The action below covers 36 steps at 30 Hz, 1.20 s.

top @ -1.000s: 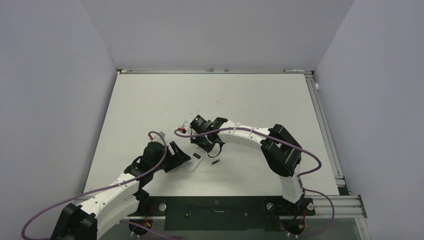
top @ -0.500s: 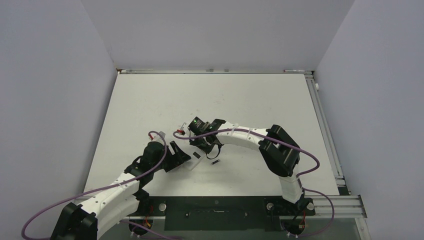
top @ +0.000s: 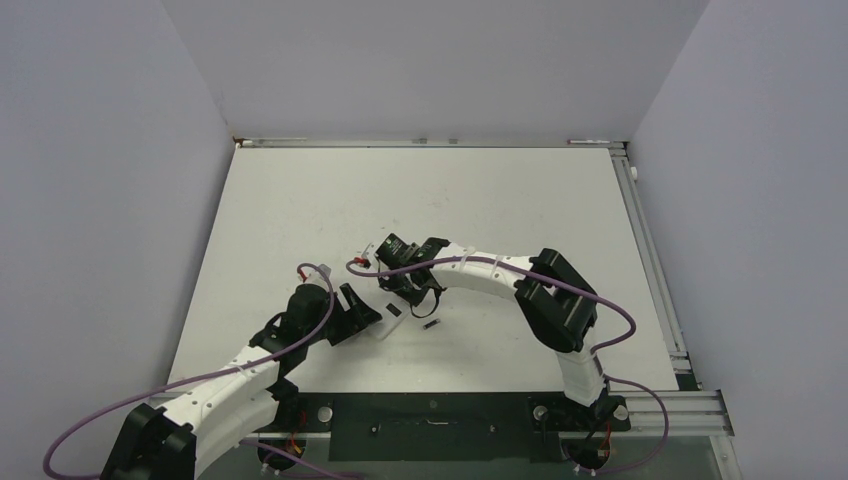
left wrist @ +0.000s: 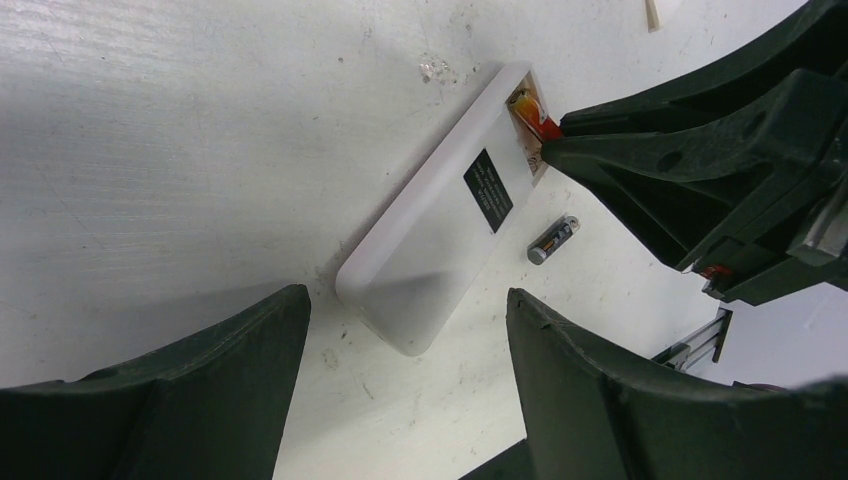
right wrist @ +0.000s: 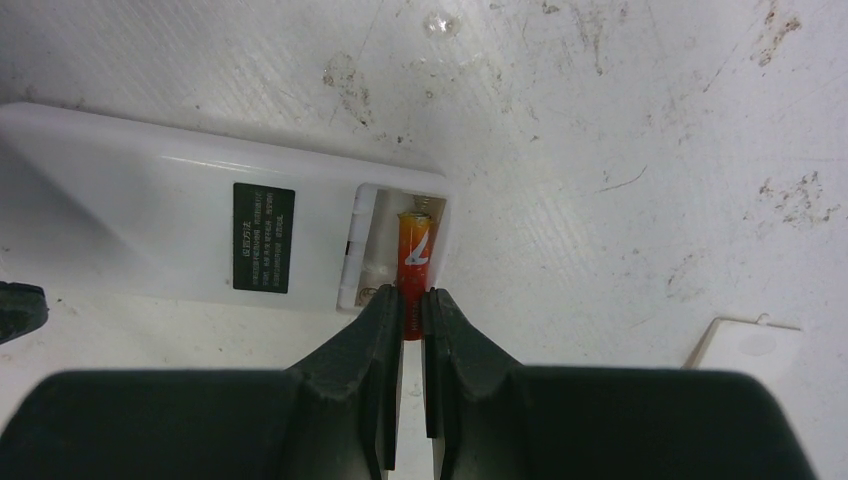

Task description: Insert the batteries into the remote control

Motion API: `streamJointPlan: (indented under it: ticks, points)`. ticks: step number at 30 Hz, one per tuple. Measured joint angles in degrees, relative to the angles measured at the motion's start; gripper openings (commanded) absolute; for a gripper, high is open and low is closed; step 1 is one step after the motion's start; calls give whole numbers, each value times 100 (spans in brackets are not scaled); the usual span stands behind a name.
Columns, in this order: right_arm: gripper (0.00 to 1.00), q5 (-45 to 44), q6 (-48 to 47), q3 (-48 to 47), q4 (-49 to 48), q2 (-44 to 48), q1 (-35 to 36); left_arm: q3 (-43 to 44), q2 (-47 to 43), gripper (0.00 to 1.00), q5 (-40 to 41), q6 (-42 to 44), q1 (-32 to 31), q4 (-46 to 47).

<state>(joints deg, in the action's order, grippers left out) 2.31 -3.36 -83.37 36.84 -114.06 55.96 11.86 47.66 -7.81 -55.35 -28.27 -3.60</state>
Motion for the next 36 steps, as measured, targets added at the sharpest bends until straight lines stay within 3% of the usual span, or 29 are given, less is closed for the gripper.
streamJointPlan:
  ticks: [7,22,36]
  points:
    - [9,-17,101,-15,13,-17,2,0,44,69,-20,0,0,2]
    - [22,-66,170,-94,59,-20,24,0,79,69,-42,0,0,11]
    - [26,-302,374,-79,-76,-2,39,61,269,69,-57,52,0,79]
